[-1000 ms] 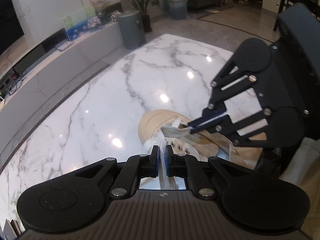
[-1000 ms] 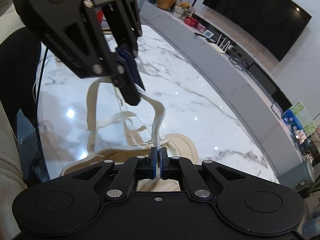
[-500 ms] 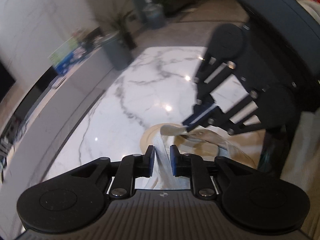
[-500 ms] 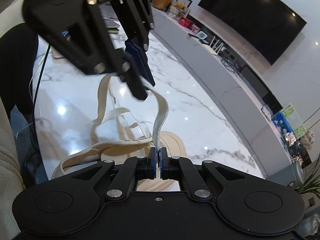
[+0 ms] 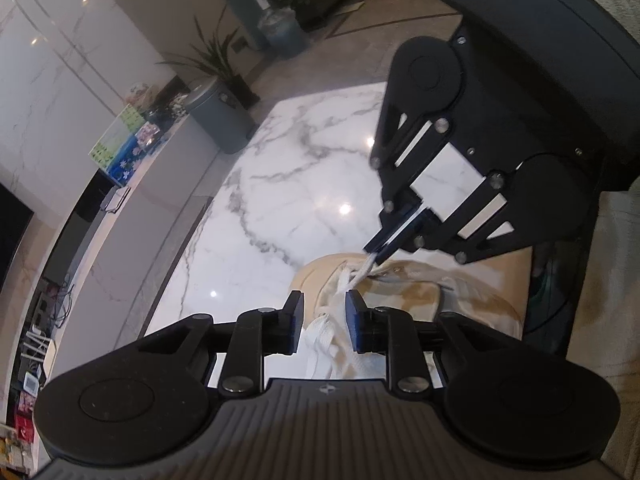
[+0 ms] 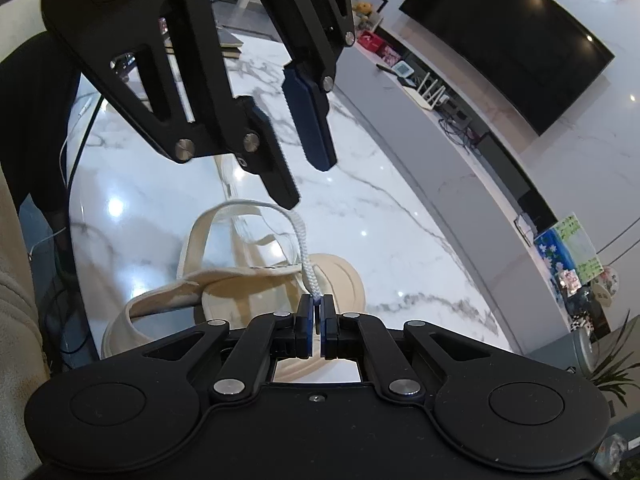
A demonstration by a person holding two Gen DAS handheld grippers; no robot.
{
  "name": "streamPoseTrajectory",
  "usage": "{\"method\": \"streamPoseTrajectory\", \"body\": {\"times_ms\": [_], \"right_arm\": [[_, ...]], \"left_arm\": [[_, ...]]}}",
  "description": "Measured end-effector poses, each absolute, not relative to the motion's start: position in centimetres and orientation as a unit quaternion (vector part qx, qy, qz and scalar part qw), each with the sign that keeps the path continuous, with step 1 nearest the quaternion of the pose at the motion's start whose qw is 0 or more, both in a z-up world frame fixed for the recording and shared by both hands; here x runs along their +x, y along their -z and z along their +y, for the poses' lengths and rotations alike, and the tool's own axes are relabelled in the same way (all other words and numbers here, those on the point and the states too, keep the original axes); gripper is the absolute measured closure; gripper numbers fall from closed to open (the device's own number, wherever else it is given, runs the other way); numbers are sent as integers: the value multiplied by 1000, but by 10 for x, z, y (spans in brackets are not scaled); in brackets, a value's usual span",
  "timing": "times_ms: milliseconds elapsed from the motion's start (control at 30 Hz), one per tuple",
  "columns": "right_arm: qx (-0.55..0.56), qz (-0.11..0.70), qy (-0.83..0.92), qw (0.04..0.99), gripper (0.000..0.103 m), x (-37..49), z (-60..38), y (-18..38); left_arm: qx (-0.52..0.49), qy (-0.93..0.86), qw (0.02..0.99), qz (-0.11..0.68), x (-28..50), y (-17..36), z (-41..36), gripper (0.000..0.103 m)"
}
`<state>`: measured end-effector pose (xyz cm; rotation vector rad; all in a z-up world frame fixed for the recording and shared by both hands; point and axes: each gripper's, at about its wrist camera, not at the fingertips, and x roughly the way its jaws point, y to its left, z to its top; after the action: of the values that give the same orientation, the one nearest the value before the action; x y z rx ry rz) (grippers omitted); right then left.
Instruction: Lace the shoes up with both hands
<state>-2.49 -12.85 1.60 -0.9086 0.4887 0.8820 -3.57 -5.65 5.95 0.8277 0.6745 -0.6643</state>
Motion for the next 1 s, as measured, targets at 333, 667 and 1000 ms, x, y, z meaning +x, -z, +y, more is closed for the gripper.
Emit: {"method": "streamPoseTrajectory", "body": {"times_ms": [333,667,1000], "right_arm": [[-425,213,-410,778,102,-31,-132,-22],[-425,215,-406,780,102,-30,-137,-20],[-413,225,-405,784,101,-24,-139,-15]], "left_arm": [[440,325,774,317,-25,-29,-88,81],[427,353,766,325,-17,-18,-96,95],[373,330,786,366,6,-13,-89,102]]}}
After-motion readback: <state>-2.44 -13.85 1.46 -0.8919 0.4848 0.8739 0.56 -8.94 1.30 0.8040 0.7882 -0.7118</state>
